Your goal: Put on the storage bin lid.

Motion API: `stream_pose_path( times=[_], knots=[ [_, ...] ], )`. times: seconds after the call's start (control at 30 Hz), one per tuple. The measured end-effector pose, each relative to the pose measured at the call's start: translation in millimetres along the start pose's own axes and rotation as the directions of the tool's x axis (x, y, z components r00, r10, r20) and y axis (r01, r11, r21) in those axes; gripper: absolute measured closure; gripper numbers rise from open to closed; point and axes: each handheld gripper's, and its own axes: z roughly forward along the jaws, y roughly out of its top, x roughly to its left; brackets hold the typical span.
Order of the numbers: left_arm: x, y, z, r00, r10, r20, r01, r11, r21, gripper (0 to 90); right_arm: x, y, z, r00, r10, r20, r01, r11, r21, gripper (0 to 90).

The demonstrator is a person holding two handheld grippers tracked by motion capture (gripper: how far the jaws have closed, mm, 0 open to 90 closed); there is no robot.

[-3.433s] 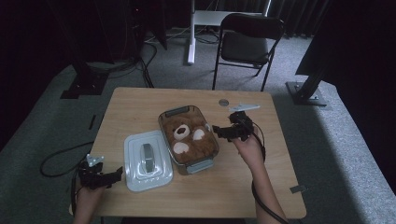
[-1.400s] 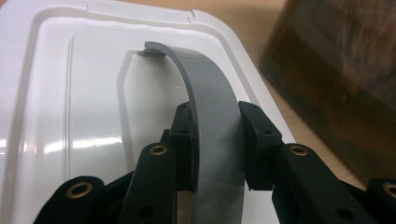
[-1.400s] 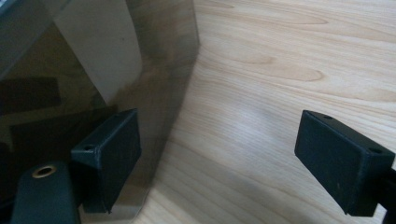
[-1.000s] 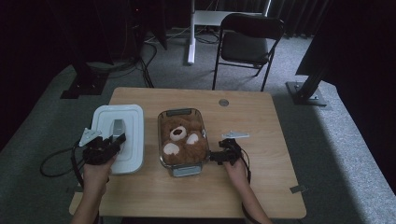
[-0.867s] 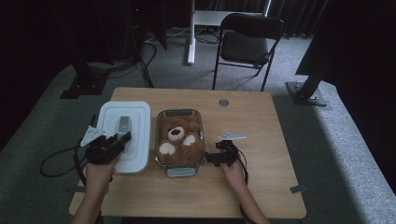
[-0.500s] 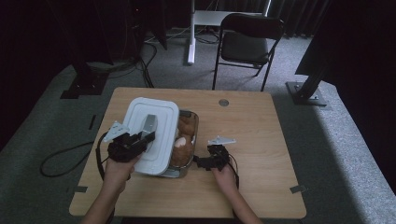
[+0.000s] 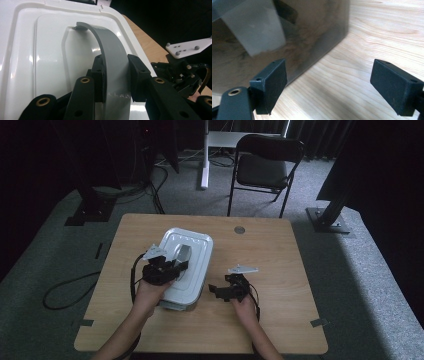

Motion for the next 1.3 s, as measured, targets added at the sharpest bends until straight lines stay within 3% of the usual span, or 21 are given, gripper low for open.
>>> stream_pose_path(
  times=[0.2,0.57,0.67,0.73,0.8,0.87,0.97,1.07,1.17,1.3],
  knots=[
    [-1.9,1.5,7.6,0.9993,0.008,-0.037,-0.008,1.0,0.005,70.6,-6.3,0.1,-4.4,0.9998,0.009,0.016,-0.009,1.0,-0.004,13.3],
    [-0.2,-2.5,14.8,0.9987,-0.015,-0.05,0.017,0.9989,0.043,70.5,-7.3,-0.6,-3.1,0.9997,0.016,0.018,-0.016,1.0,0.002,13.3],
    [0.4,-1.7,18.1,0.9986,-0.01,-0.052,0.014,0.9968,0.079,70.4,-7.7,-1.0,-2.6,0.9997,0.016,0.019,-0.016,1.0,0.002,13.3],
    [5.4,0.1,20.2,0.9986,-0.044,-0.03,0.047,0.993,0.109,70.5,-7.7,-1.5,-3.0,0.9997,0.017,0.02,-0.017,1.0,0.001,13.3],
    [5.9,0.5,21.3,0.9989,-0.04,-0.026,0.043,0.9915,0.123,70.6,-7.5,-1.7,-4.2,0.9998,0.013,0.018,-0.013,1.0,-0.002,13.3],
    [0.6,0.1,22.7,0.9979,-0.004,-0.065,0.012,0.9917,0.128,70.4,-7.7,-1.5,-5.6,0.9997,0.011,0.023,-0.011,1.0,-0.003,13.3],
    [3.5,0.9,22.6,0.9983,-0.03,-0.049,0.036,0.9907,0.131,70.4,-9.5,-1.0,-6.8,0.9996,0.019,0.021,-0.018,1.0,-0.006,13.3],
    [-2.4,1.1,23.4,0.9962,0.013,-0.086,-0.002,0.9909,0.135,69.7,-9.6,-0.8,-7.5,0.9997,0.017,0.02,-0.017,1.0,-0.008,13.3],
    [-4.5,0.3,22.0,0.9954,0.028,-0.091,-0.018,0.9931,0.116,68.0,-9.7,-0.4,-8.5,0.9996,0.022,0.016,-0.022,1.0,-0.009,13.3],
    [-6.8,-0.3,16.8,0.9955,0.041,-0.086,-0.033,0.9952,0.092,59.3,-11.0,0.4,-10.0,0.9996,0.021,0.019,-0.021,1.0,-0.01,13.3]
  ],
)
